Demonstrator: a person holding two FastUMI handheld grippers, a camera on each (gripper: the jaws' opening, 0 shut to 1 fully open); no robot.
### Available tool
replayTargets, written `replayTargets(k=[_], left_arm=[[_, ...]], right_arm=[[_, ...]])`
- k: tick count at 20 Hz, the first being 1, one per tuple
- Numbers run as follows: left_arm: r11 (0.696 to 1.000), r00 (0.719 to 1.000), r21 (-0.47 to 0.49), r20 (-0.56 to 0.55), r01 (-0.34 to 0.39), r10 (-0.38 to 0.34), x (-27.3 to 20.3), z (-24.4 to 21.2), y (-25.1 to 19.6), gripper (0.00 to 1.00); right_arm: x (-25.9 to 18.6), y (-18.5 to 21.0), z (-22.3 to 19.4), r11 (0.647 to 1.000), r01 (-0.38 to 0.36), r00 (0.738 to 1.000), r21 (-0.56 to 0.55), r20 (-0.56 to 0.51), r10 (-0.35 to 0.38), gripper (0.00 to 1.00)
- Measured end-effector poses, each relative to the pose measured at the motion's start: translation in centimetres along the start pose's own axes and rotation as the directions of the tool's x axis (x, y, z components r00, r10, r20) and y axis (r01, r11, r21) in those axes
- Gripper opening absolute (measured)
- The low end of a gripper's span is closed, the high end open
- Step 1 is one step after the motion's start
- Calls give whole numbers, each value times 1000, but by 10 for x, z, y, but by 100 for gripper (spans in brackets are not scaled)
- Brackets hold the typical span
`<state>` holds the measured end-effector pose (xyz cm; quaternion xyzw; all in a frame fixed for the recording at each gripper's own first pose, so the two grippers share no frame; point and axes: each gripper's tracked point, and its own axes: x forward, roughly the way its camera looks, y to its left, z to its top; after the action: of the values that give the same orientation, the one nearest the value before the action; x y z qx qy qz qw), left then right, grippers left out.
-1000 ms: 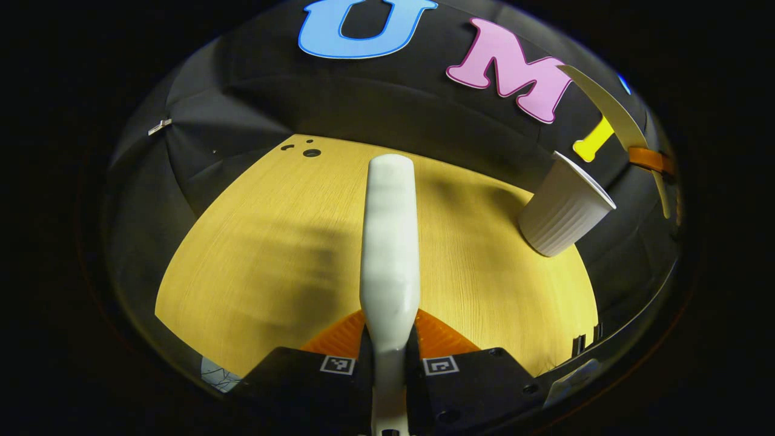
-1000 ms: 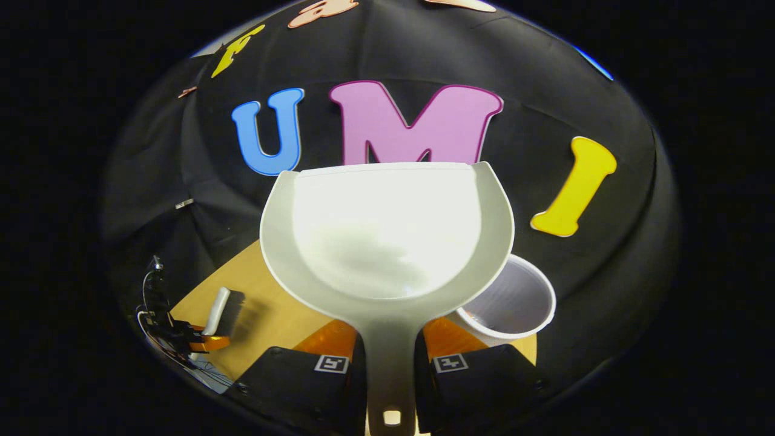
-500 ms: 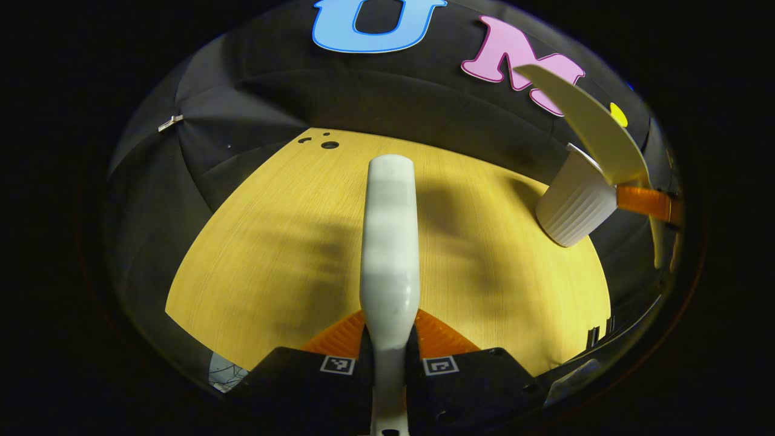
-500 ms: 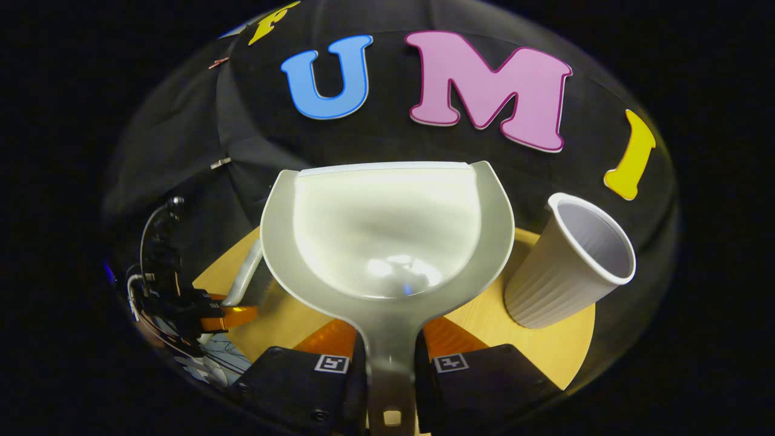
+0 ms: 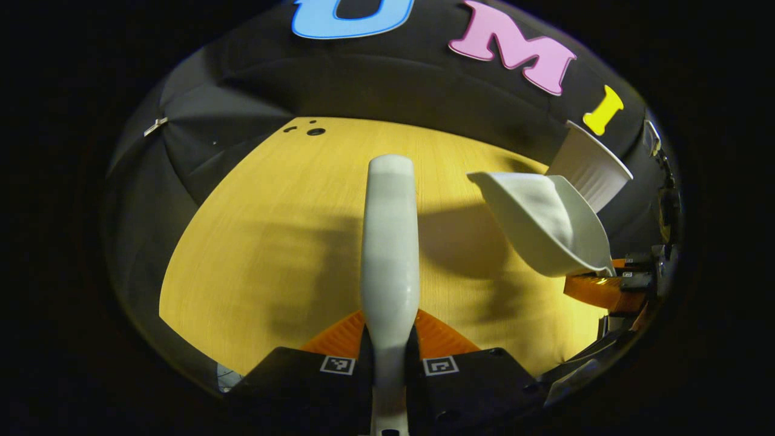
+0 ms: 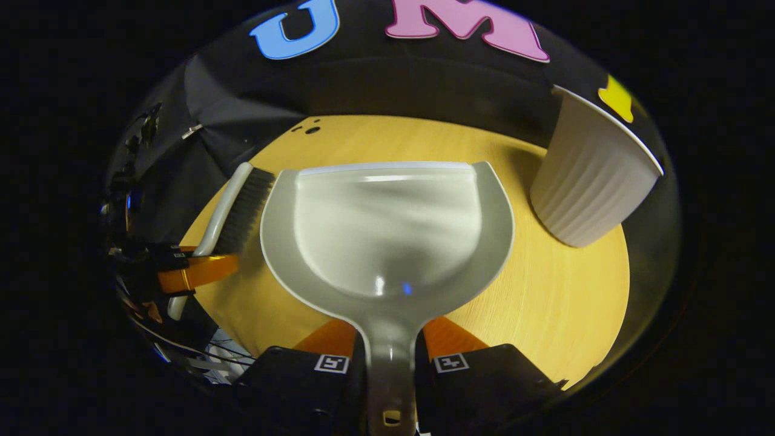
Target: Pick up the small broom and dustpan from the desktop, sweep the trash into the dustpan with the broom, and then empty the trash into the garbage bin.
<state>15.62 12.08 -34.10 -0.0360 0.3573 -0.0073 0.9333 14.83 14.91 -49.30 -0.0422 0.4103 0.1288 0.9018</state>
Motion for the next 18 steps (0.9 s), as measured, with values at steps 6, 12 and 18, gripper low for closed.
replayTargets(k=[6, 12, 18], left_arm=[[989, 991, 147, -126, -22, 40, 43, -3, -9, 27], [981, 977, 191, -203, -30, 69, 54, -10, -18, 26], [978, 971, 200, -215, -58, 101, 50, -10, -22, 31]], right_arm=[[17, -20, -34, 989, 109, 990, 104, -95, -99, 31], [26, -18, -44, 976, 125, 984, 181, -145, -100, 36], [27, -14, -44, 982, 106, 986, 157, -144, -84, 40]])
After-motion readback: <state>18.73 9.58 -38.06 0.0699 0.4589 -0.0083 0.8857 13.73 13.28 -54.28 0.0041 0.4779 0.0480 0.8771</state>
